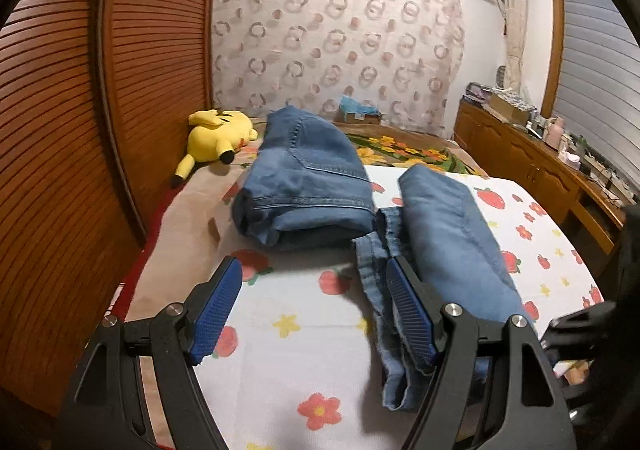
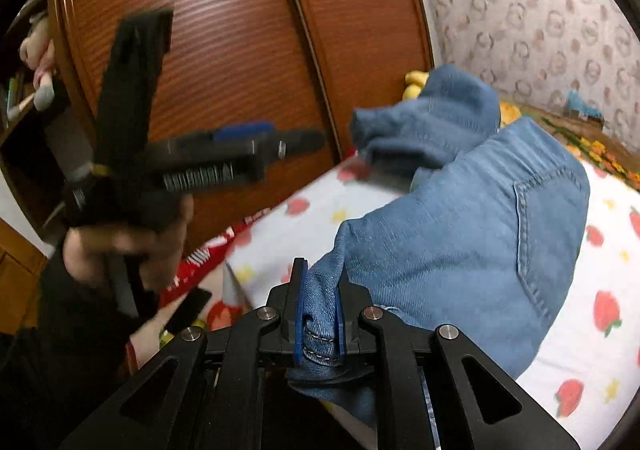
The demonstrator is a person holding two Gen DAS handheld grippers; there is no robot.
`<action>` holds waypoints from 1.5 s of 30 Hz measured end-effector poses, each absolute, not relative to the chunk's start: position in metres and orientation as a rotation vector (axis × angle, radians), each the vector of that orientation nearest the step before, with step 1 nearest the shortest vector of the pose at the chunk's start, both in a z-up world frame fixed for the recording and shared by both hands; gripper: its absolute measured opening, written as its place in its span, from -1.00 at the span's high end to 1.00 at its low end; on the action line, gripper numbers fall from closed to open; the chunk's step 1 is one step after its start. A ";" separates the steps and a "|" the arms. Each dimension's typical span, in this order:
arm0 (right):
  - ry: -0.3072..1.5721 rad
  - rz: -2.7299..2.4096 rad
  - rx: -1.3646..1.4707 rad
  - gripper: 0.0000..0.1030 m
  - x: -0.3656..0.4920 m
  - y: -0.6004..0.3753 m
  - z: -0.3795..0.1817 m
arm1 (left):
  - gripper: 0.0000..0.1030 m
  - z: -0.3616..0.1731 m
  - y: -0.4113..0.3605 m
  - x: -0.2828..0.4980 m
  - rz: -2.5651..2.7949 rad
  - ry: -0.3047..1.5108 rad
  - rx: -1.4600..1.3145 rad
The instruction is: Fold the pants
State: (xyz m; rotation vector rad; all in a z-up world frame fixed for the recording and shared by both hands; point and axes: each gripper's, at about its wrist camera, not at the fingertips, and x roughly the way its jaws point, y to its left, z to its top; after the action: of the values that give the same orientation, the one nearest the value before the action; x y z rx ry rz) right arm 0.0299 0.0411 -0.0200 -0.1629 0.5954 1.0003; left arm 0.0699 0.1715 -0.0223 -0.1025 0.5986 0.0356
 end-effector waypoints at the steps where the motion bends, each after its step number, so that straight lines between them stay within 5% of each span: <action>1: 0.603 0.995 -0.160 0.77 0.030 0.042 -0.022 | -0.47 -0.022 0.168 0.073 0.023 0.604 -0.101; 4: 0.598 0.961 -0.182 0.72 0.025 0.044 -0.015 | -0.47 -0.021 0.158 0.077 -0.006 0.609 -0.080; 11: 0.551 0.933 -0.213 0.24 -0.001 0.024 0.009 | -0.47 -0.020 0.142 0.079 -0.033 0.617 -0.056; 19: 0.489 0.754 -0.194 0.18 0.010 -0.005 0.017 | -0.46 -0.023 0.119 0.087 -0.104 0.638 -0.027; 27: 0.481 0.679 -0.160 0.18 0.022 0.001 0.012 | 0.02 -0.053 0.086 0.115 -0.222 0.774 0.007; 32: 0.495 0.676 -0.132 0.18 0.024 -0.009 0.008 | 0.71 -0.057 0.080 0.112 -0.243 0.784 0.010; 34: 0.510 0.676 -0.107 0.18 0.031 -0.011 0.006 | 0.83 -0.051 0.079 0.105 -0.246 0.760 0.013; 45: 0.515 0.678 -0.056 0.18 0.066 -0.007 0.001 | 0.87 -0.031 0.091 0.071 -0.215 0.694 0.001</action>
State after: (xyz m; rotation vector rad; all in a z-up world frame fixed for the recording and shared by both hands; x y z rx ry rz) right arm 0.0663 -0.0074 0.0011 -0.0555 0.5155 0.6779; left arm 0.0712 0.0911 -0.0307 0.0006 0.6939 -0.2150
